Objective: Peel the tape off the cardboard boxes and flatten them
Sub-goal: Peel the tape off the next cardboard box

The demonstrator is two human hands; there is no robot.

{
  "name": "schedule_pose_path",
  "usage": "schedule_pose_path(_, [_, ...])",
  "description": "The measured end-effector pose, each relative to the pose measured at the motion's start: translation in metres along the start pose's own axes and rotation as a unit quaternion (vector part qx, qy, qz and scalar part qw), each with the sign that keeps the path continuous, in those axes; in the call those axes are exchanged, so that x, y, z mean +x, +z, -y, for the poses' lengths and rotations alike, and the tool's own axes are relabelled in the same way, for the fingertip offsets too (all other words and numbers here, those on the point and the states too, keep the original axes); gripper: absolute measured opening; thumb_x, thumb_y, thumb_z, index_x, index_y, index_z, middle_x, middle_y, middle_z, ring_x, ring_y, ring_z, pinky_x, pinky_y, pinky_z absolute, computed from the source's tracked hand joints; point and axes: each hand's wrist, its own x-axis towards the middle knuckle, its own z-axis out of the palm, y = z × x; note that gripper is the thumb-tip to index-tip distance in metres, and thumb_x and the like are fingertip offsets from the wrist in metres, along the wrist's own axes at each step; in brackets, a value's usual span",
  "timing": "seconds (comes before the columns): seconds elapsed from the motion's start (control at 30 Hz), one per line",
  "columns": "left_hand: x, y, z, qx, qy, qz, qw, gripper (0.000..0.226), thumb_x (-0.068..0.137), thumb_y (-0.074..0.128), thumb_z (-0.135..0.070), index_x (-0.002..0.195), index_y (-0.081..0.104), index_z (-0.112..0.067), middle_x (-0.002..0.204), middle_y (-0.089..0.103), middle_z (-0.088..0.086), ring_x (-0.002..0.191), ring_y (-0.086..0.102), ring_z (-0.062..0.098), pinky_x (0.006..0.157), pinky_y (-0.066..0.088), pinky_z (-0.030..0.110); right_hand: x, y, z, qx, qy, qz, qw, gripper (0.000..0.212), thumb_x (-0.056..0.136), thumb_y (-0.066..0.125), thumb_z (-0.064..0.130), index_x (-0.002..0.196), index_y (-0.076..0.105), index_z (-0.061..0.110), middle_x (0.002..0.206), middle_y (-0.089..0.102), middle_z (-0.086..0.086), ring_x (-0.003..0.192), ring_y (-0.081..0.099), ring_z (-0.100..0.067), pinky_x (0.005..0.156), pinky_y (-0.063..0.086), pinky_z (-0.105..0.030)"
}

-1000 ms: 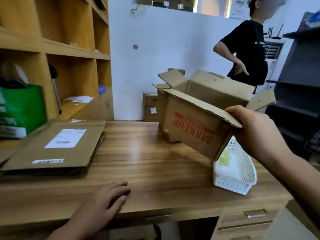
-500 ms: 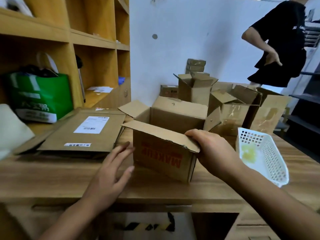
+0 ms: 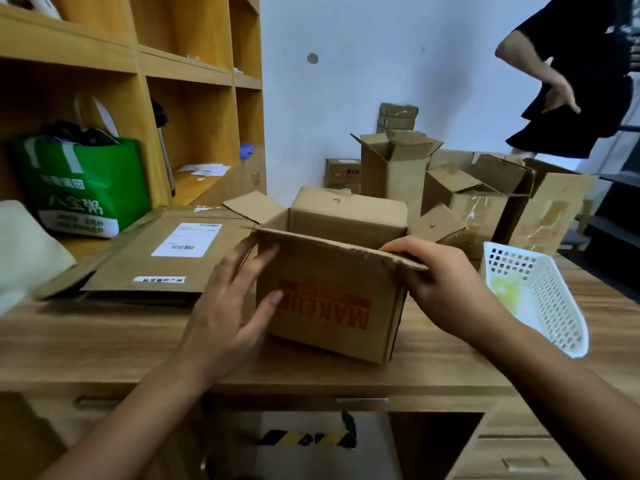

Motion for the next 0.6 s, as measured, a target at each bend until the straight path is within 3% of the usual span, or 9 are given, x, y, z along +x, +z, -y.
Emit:
schedule_pose_path(0.1, [0.019,-0.010,-0.009,0.000,0.047,-0.018,0.999,0.054,0.098,0.048,-0.042,0.149,0.045,-0.025,0.159,0.030,-0.004,0.147,0.029,0.014,0.117,0.033,0.046,0.004,-0.012,0.008,0.115,0.026,-0.026,0.993,0.027,0.100,0.060,0.015,0.087,0.063,0.038,0.070,0.063,0.027,0.066,0.059,0.004,0.061,0.040,-0.009])
schedule_pose_path(0.2, [0.039,-0.022,-0.020,0.023,0.093,-0.016,0.995,0.045,0.101,0.046,-0.036,0.141,0.056,-0.020,0.154,0.042,-0.002,0.146,0.033,0.014,0.119,0.028,0.041,0.013,-0.020,0.008,0.238,0.062,-0.039,0.968,0.038,0.101,0.059,0.015,0.067,0.060,0.031,0.050,0.051,0.016,0.046,0.042,-0.002,0.048,0.034,-0.015])
schedule_pose_path(0.27, [0.049,-0.031,-0.026,0.014,0.089,0.011,0.996,0.041,0.101,0.043,-0.040,0.135,0.062,-0.024,0.147,0.050,-0.009,0.143,0.037,0.006,0.120,0.026,0.039,0.018,-0.020,-0.001,0.287,0.098,-0.046,0.952,0.029,0.102,0.060,0.017,0.073,0.062,0.024,0.052,0.046,0.015,0.046,0.037,-0.004,0.045,0.031,-0.017])
schedule_pose_path(0.33, [0.057,-0.040,-0.031,-0.019,0.067,0.057,0.996,0.040,0.100,0.044,-0.046,0.129,0.066,-0.031,0.138,0.057,-0.018,0.136,0.044,-0.002,0.116,0.034,0.034,0.025,-0.017,-0.017,0.316,0.148,-0.042,0.936,0.016,0.101,0.061,0.021,0.088,0.067,0.014,0.059,0.046,0.008,0.049,0.035,-0.006,0.046,0.029,-0.020])
schedule_pose_path(0.43, [0.065,-0.047,-0.036,-0.016,0.033,0.144,0.989,0.040,0.095,0.046,-0.058,0.125,0.066,-0.043,0.131,0.059,-0.030,0.128,0.045,-0.012,0.108,0.040,0.024,0.031,-0.010,-0.039,0.345,0.205,-0.003,0.916,0.021,0.100,0.063,0.026,0.106,0.067,0.006,0.076,0.051,-0.005,0.058,0.041,-0.010,0.051,0.031,-0.023])
schedule_pose_path(0.6, [0.075,-0.037,-0.054,0.122,-0.018,0.305,0.944,0.051,0.093,0.038,-0.070,0.136,0.055,-0.049,0.146,0.046,-0.028,0.135,0.042,0.004,0.108,0.043,0.040,0.039,0.015,-0.053,0.334,0.254,0.024,0.907,0.014,0.099,0.064,0.027,0.105,0.069,0.016,0.094,0.073,-0.008,0.086,0.064,-0.025,0.073,0.047,-0.038])
